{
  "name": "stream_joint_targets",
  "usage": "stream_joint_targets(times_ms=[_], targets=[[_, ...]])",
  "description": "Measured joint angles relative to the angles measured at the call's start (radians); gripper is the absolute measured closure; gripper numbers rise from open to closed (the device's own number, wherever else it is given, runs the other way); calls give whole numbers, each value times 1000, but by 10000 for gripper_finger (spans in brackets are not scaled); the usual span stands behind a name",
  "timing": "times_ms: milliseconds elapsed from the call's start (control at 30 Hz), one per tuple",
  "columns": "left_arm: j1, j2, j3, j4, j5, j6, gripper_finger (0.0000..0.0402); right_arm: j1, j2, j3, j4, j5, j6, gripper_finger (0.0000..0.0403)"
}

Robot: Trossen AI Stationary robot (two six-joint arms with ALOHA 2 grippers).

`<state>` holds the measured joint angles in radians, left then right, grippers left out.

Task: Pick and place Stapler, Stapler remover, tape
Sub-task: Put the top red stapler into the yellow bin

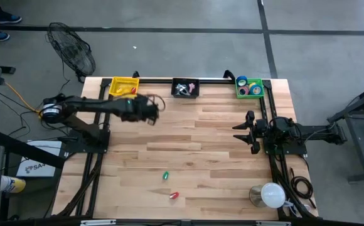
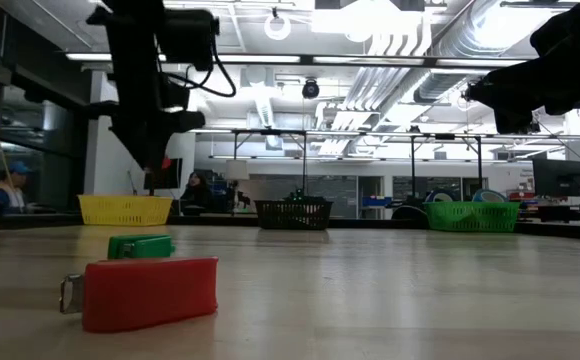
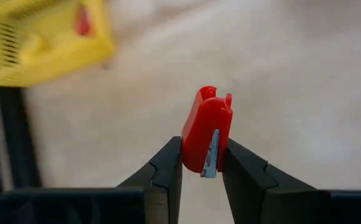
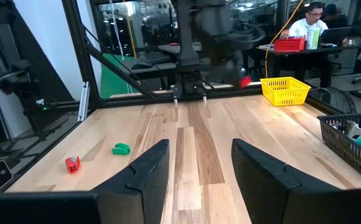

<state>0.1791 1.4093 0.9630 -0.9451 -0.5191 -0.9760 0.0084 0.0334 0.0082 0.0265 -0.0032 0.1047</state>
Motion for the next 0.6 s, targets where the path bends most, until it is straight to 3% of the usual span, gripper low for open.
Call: stream_joint_targets(times_ms=[300, 600], targets=[[342, -11, 0, 54, -16, 157, 314, 0, 0, 0, 0, 0, 0, 238], [601, 2, 1, 220, 60, 272, 314, 0, 0, 0, 0, 0, 0, 238]])
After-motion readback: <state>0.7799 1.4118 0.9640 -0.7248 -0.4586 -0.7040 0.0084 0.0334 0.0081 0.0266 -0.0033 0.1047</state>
